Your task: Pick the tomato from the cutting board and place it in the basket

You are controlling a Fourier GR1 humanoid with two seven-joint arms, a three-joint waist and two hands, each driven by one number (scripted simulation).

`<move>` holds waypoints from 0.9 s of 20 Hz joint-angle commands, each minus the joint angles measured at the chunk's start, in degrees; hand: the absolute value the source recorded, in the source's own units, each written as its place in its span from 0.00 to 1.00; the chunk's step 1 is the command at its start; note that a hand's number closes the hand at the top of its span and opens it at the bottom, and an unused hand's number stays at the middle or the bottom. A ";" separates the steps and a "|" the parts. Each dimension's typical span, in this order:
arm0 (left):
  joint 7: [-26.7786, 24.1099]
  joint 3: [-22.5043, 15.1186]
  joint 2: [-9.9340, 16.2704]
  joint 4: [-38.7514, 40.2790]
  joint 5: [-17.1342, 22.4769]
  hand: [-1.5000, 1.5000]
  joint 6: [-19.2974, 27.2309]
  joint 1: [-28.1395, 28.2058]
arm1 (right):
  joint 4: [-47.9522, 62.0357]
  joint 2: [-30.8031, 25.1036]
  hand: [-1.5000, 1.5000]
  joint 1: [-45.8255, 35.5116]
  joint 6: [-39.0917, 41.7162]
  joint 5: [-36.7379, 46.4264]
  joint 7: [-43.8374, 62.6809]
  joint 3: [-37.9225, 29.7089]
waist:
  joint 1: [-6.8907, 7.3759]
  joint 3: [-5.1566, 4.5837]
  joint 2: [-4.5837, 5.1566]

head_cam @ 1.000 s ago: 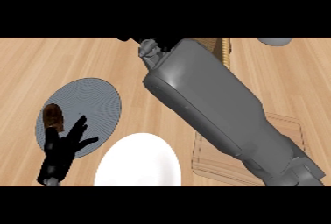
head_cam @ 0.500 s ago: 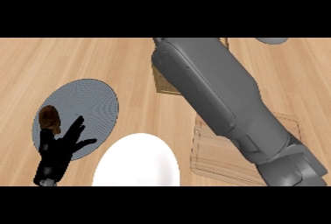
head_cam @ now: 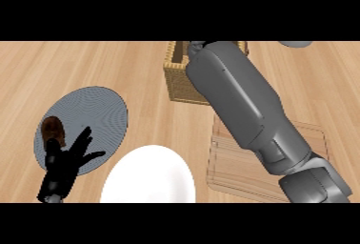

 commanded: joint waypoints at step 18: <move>0.65 1.09 -2.02 2.40 -0.72 0.50 -0.45 1.80 | 6.45 -2.15 0.00 6.35 -1.12 5.48 -3.77 1.90 | -2.52 -0.44 -0.51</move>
